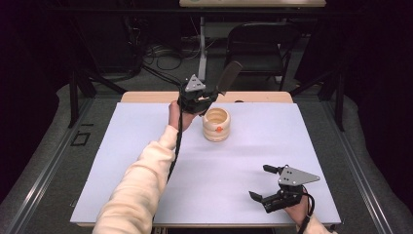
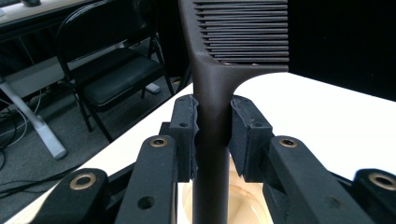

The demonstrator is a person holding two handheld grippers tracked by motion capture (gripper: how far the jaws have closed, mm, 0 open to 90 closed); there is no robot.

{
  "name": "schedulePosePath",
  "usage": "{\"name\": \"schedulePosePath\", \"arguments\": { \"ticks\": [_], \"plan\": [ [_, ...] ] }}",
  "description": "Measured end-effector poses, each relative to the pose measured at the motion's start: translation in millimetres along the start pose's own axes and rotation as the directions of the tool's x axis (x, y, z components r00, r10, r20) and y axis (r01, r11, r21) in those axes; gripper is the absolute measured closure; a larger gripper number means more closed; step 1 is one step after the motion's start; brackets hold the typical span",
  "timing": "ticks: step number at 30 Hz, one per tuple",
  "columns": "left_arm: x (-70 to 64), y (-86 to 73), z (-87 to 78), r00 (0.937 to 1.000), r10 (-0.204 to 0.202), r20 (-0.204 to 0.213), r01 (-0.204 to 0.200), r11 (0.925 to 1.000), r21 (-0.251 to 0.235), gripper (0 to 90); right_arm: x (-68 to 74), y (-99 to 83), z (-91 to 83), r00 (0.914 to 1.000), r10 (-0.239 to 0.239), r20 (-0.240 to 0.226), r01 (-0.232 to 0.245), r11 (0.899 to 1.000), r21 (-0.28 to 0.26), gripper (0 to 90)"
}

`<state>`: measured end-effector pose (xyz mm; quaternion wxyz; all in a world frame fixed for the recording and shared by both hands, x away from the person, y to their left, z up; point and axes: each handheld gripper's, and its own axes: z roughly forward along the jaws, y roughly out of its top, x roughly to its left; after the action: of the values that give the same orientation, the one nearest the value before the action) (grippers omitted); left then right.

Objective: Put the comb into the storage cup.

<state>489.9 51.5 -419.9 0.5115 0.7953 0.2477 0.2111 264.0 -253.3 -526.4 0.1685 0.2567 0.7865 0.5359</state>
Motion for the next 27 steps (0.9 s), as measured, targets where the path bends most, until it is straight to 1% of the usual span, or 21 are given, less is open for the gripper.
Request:
{"name": "schedulePosePath", "arguments": {
  "ticks": [7, 8, 13, 14, 27],
  "plan": [
    [-1.5, -0.1, 3.0, 1.0, -0.002, 0.009, 0.002, 0.9998, -0.021, 72.2, 0.1, 0.1, 0.0, 1.0, -0.001, 0.0, 0.001, 1.0, 0.0, 0.0],
    [-2.3, 0.1, 3.6, 0.9999, 0.006, 0.013, -0.005, 0.9996, -0.027, 72.2, 0.0, 0.1, 0.0, 1.0, -0.001, 0.0, 0.001, 1.0, 0.0, 0.0],
    [-4.0, 0.7, 5.3, 0.9999, 0.008, 0.01, -0.008, 0.9993, -0.037, 72.2, 0.1, 0.1, 0.0, 1.0, -0.001, 0.0, 0.001, 1.0, 0.0, 0.0],
    [-4.0, 0.4, 6.3, 0.9999, 0.005, 0.009, -0.004, 0.999, -0.044, 72.2, 0.2, 0.1, 0.0, 1.0, 0.0, 0.0, 0.0, 1.0, -0.001, 0.0],
    [-3.0, -3.8, 13.7, 0.9998, -0.02, 0.01, 0.02, 0.9978, -0.063, 72.2, 0.2, 0.2, -0.1, 1.0, -0.001, -0.001, 0.001, 1.0, -0.001, 0.0]
  ]
}}
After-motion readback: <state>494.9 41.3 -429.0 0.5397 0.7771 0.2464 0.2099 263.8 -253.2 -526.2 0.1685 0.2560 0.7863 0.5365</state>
